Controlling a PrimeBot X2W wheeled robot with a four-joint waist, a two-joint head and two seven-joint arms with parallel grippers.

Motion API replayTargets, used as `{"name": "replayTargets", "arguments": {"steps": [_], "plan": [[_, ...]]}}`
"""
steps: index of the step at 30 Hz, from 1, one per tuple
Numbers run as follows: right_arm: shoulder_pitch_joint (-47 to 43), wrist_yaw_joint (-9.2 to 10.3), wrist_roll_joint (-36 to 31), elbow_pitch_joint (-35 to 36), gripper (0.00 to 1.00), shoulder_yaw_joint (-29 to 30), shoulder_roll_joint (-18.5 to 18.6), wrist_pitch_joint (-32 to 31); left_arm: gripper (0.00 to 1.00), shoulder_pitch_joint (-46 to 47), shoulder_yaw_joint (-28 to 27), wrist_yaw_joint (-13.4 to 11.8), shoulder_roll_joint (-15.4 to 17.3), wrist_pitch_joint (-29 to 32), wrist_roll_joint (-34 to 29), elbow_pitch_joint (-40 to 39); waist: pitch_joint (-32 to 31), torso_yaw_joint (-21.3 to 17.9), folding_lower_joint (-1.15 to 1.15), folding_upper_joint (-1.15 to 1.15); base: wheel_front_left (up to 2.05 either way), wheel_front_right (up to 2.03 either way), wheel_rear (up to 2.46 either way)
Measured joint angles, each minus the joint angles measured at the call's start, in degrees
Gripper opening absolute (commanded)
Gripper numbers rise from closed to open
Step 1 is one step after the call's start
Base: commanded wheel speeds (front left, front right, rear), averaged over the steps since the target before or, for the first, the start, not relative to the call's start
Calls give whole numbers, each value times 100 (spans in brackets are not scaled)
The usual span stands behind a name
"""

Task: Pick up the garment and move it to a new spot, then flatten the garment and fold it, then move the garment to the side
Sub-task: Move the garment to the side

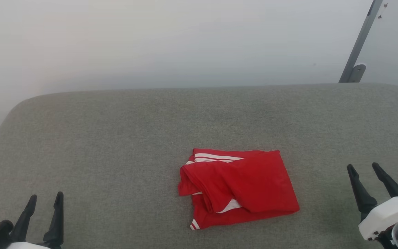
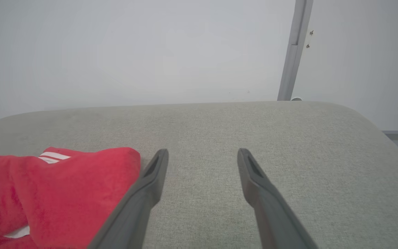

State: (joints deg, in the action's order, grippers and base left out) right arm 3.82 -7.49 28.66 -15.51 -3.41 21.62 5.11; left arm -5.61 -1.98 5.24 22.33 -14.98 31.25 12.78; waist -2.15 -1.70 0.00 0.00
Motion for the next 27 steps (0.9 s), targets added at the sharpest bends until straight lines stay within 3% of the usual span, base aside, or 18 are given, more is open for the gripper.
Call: {"name": "replayTargets", "arguments": {"steps": [8,13,27], "plan": [[28,0,175,42,100,-171,-29,-233,100,1,40,8,-54,0,-13,-24,39,109,0,0,0,0,0],[162,0,519,65,100,-448,-21,-755,100,19,138,15,-85,0,-33,-14,105,231,0,0,0,0,0],[1211,0,1259,-54,100,-1445,753,-3234,100,488,520,85,-292,0,-83,113,634,790,0,0,0,0,0]]}}
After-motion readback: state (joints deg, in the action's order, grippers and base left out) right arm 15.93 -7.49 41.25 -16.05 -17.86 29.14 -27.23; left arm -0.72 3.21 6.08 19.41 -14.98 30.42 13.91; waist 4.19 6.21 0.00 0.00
